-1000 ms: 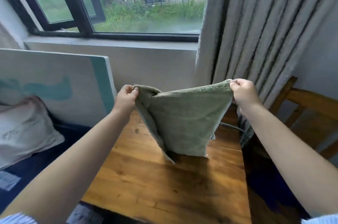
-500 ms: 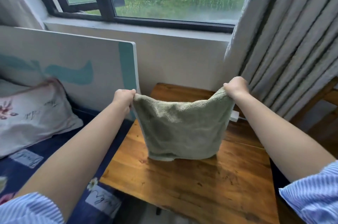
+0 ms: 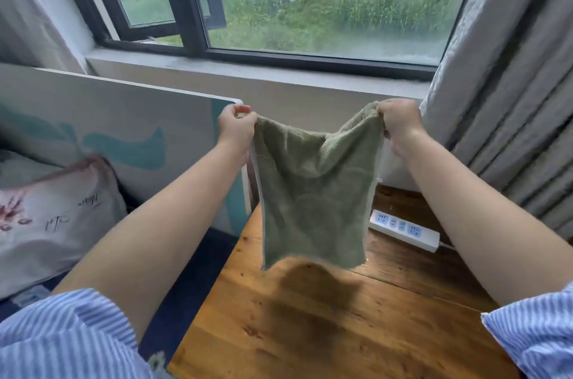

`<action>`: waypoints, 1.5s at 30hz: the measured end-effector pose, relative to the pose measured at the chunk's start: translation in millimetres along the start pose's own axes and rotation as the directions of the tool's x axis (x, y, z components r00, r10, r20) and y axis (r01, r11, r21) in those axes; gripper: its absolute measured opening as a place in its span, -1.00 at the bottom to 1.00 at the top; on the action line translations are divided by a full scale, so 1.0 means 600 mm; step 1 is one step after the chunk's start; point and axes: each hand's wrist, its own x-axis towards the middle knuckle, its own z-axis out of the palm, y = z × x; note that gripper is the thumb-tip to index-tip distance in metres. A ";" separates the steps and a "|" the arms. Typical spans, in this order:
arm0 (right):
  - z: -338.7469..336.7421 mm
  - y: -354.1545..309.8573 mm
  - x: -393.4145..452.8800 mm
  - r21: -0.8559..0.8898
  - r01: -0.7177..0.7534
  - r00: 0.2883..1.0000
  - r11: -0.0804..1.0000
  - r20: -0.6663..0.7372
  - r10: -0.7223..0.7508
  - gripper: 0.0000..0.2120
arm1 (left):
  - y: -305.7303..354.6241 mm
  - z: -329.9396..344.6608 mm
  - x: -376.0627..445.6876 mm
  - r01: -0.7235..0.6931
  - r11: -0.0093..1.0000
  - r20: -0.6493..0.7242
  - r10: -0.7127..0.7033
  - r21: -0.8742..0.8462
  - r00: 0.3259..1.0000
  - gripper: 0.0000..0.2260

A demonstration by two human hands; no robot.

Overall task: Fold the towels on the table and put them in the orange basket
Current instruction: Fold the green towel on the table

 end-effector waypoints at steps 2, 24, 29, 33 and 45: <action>0.016 0.003 0.002 -0.010 0.016 0.999 1.000 -0.044 -0.016 -0.68 | -0.006 -0.004 0.009 -0.008 1.000 0.005 0.008 0.021 1.000 -0.81; 0.038 0.460 -0.371 -0.727 -0.533 0.688 0.433 -0.074 0.722 -0.93 | -0.403 -0.222 -0.182 -0.482 0.095 0.375 -0.761 0.871 0.529 -0.75; 0.030 0.507 -0.426 -0.827 -0.464 0.608 0.317 -0.037 0.793 -0.81 | -0.458 -0.260 -0.209 -0.610 -0.071 0.268 -0.853 0.789 0.447 -0.85; 0.028 0.517 -0.446 -0.881 -0.405 0.533 0.245 -0.010 0.846 -0.81 | -0.491 -0.265 -0.219 -0.615 -0.071 0.206 -0.907 0.785 0.368 -0.73; 0.049 0.510 -0.234 -0.890 -0.180 0.882 0.419 0.043 0.470 -0.71 | -0.474 -0.115 -0.089 -0.537 0.042 0.402 -0.711 0.843 0.576 -0.71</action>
